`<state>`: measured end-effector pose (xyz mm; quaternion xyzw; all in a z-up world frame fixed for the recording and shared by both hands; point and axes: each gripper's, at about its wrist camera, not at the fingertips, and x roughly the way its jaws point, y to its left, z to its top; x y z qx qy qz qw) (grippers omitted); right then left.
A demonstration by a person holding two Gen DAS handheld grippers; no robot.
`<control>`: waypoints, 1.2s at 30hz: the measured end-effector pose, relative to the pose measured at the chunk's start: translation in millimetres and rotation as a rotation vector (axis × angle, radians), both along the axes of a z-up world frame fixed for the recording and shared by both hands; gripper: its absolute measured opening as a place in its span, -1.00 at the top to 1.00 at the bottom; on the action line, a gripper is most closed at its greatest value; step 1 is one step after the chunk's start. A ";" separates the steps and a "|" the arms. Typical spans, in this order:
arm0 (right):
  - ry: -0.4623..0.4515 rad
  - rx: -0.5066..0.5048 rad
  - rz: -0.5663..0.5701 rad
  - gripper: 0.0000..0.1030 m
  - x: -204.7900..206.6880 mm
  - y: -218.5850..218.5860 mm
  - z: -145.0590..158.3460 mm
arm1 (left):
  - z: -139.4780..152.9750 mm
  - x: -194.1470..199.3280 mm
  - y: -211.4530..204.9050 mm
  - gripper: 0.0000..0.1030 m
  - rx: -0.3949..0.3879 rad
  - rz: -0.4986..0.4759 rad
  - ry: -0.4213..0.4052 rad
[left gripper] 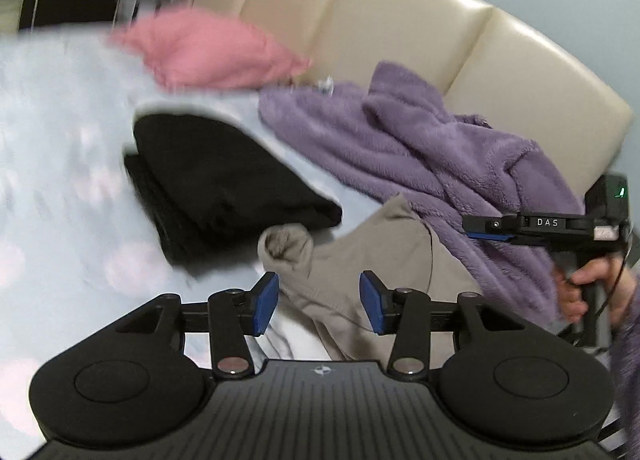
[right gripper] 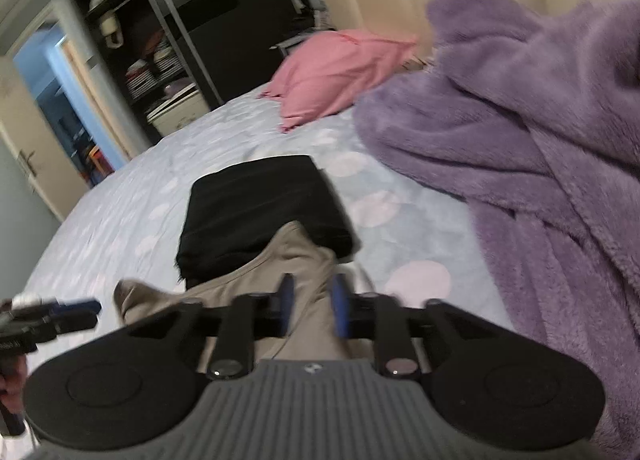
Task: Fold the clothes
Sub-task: 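Lower the shirt beside the black garment and open the left tool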
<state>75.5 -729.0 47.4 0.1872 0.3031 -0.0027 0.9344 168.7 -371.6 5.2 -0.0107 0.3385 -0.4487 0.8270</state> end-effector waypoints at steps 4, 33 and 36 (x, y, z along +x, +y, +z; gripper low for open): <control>-0.007 -0.035 0.009 0.69 6.3 14.9 -12.5 | 3.9 -17.5 -9.5 0.50 0.025 -0.074 -0.086; -0.079 -0.025 -0.009 0.16 3.4 67.3 22.0 | -3.1 -20.8 -6.9 0.62 0.078 -0.092 -0.035; -0.129 -0.005 0.053 -0.17 -6.5 99.8 55.8 | 23.5 -34.7 17.0 0.57 0.056 -0.074 -0.068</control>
